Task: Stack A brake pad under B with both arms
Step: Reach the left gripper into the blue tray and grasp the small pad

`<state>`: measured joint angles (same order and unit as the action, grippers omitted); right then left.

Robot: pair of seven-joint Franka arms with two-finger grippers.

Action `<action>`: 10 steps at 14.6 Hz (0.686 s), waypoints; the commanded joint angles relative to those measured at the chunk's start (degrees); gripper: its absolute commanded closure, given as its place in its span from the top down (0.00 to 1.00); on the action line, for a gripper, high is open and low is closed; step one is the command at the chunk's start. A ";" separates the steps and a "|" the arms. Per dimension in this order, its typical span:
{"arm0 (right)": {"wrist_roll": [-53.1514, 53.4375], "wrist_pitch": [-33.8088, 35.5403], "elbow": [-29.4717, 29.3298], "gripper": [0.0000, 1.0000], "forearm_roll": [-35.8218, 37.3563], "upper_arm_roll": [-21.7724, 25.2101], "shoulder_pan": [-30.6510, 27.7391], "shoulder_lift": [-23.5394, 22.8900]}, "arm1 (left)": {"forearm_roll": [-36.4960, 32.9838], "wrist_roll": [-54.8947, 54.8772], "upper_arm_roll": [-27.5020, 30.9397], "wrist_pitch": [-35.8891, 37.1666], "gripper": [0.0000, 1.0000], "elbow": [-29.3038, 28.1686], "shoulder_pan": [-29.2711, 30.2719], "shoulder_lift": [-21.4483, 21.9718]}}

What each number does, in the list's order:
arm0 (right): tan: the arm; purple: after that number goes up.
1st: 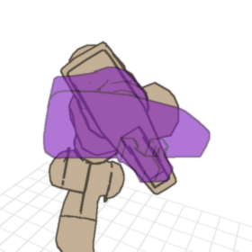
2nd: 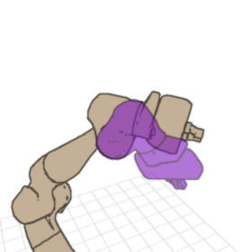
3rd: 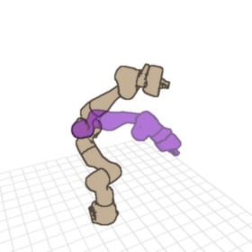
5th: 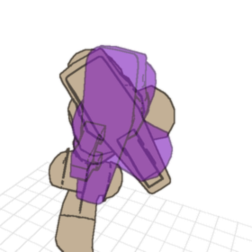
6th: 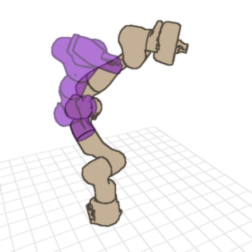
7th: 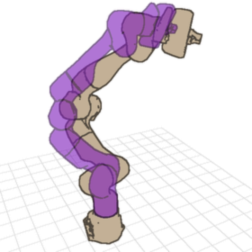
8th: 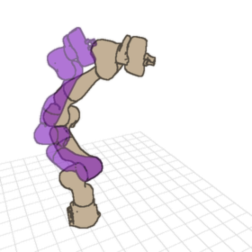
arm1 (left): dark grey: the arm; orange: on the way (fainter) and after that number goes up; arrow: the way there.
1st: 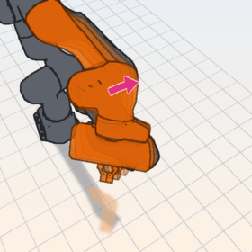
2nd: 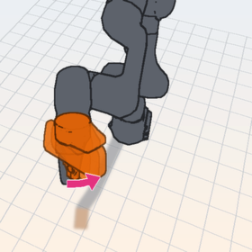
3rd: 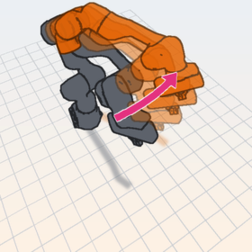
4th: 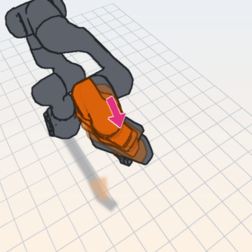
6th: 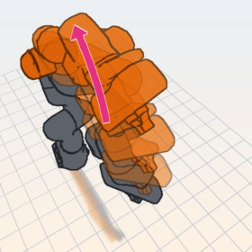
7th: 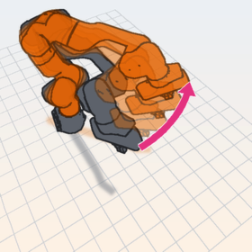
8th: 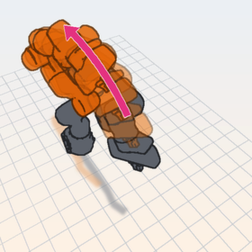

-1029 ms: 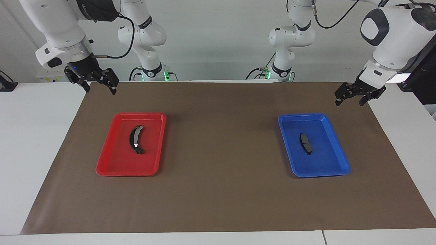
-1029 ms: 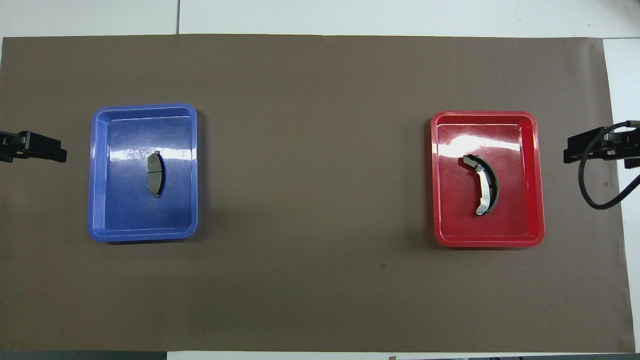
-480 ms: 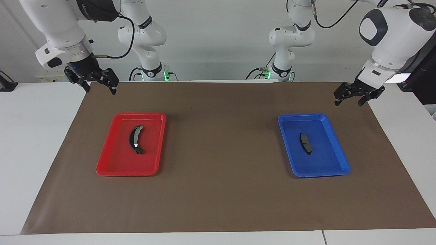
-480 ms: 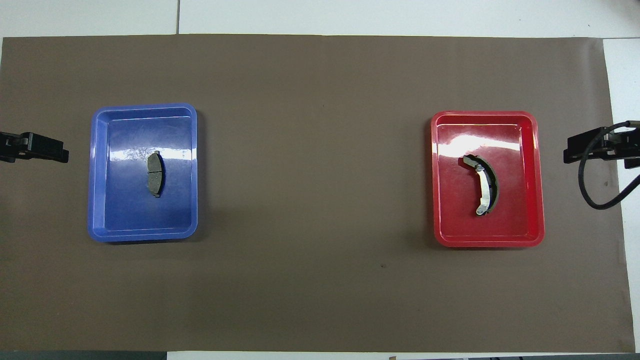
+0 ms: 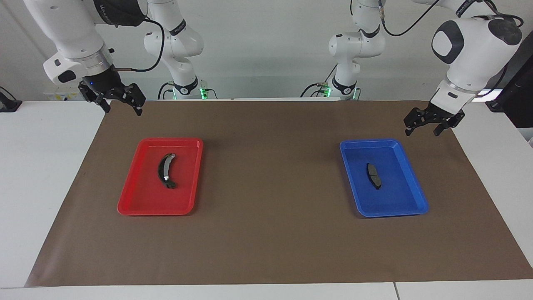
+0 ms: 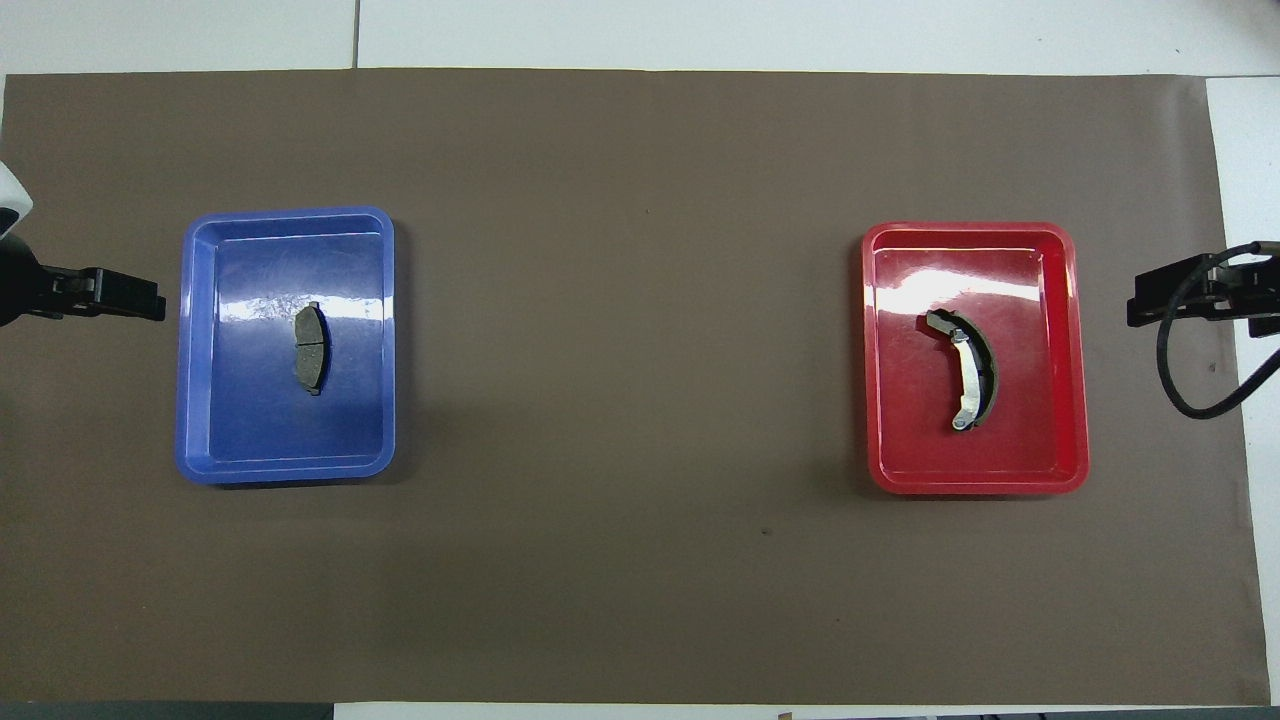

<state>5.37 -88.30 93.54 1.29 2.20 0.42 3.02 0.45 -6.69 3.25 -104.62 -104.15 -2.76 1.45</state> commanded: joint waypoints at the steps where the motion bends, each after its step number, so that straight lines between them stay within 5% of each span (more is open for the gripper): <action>1: -0.71 -1.08 1.30 1.00 -0.50 -0.35 -0.77 0.93 | -1.06 3.33 -0.08 -6.97 0.99 -6.58 -2.24 1.63; 10: -0.80 -1.08 2.08 1.00 -0.59 -0.09 -1.39 1.29 | -1.15 9.06 -0.08 -29.30 0.99 -17.31 -6.30 -8.12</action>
<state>5.37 -88.31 93.61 1.29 2.38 0.15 3.02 0.44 1.04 2.58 -129.97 -120.06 -8.25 -4.96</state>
